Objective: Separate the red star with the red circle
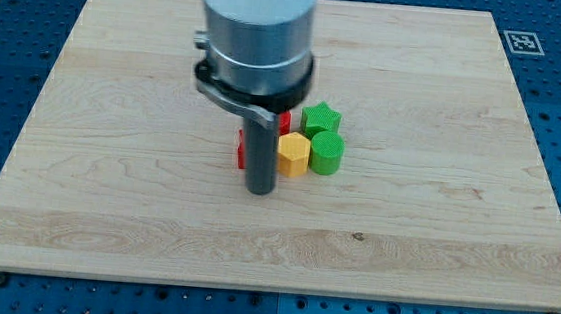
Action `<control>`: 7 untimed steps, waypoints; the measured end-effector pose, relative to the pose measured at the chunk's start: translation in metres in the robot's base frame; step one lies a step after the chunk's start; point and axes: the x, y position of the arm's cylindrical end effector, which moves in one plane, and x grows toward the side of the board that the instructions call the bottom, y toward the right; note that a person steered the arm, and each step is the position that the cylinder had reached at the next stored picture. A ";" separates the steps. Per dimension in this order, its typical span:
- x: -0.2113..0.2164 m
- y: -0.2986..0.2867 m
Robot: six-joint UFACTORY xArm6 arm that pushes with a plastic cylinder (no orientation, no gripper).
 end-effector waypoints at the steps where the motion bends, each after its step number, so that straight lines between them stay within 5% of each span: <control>1: -0.005 0.038; 4: -0.032 0.005; 6: -0.104 -0.040; 7: -0.094 -0.042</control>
